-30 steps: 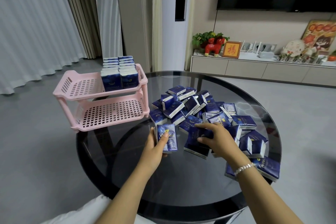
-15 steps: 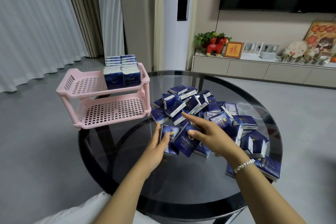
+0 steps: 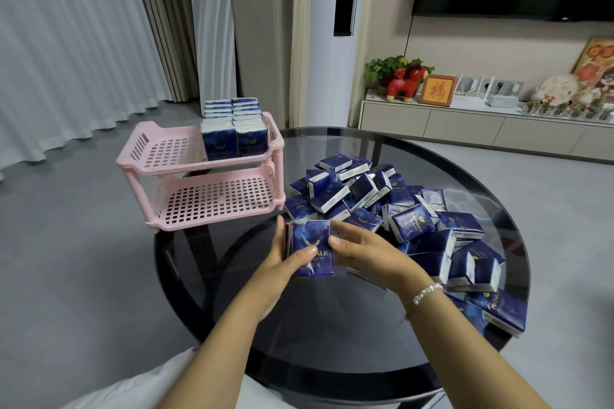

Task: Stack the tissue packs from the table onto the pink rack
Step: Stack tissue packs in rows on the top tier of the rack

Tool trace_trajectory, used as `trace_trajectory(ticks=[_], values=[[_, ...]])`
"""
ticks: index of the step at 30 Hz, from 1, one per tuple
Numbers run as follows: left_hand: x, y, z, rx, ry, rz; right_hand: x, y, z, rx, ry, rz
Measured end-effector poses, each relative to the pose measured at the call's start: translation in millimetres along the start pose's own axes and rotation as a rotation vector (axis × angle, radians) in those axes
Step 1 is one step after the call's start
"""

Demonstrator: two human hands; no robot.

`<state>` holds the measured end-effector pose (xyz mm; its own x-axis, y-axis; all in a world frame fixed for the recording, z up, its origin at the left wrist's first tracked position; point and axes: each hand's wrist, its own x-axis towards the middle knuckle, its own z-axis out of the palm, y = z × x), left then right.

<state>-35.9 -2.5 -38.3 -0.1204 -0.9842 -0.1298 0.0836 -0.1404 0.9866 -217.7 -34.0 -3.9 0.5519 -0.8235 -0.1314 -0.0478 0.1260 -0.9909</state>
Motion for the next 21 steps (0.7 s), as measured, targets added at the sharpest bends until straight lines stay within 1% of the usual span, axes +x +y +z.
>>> trace_trajectory(ticks=[1,3,5,8,11,14,21], values=[[-0.4,0.4,-3.6,0.022,-0.017,0.0,3.0,4.0,-1.5,0.066,-0.085,-0.003],[-1.8,1.6,-12.3,0.063,-0.049,-0.012,10.6,9.2,-3.5,0.131,-0.174,0.013],[-4.2,2.8,-22.4,0.177,-0.075,-0.018,17.6,10.4,-2.9,0.083,-0.182,0.022],[-6.0,1.8,-34.9,0.423,-0.116,-0.04,23.7,16.2,-0.9,-0.082,-0.216,0.004],[-7.6,0.1,-36.6,0.574,-0.104,-0.065,25.3,23.8,-0.1,-0.217,-0.228,0.011],[-12.0,-1.1,-32.7,0.644,-0.091,-0.053,24.4,26.3,-1.6,-0.294,-0.229,0.005],[-21.2,2.6,-27.3,0.718,-0.112,-0.07,24.3,23.1,-2.3,-0.399,-0.234,0.011]])
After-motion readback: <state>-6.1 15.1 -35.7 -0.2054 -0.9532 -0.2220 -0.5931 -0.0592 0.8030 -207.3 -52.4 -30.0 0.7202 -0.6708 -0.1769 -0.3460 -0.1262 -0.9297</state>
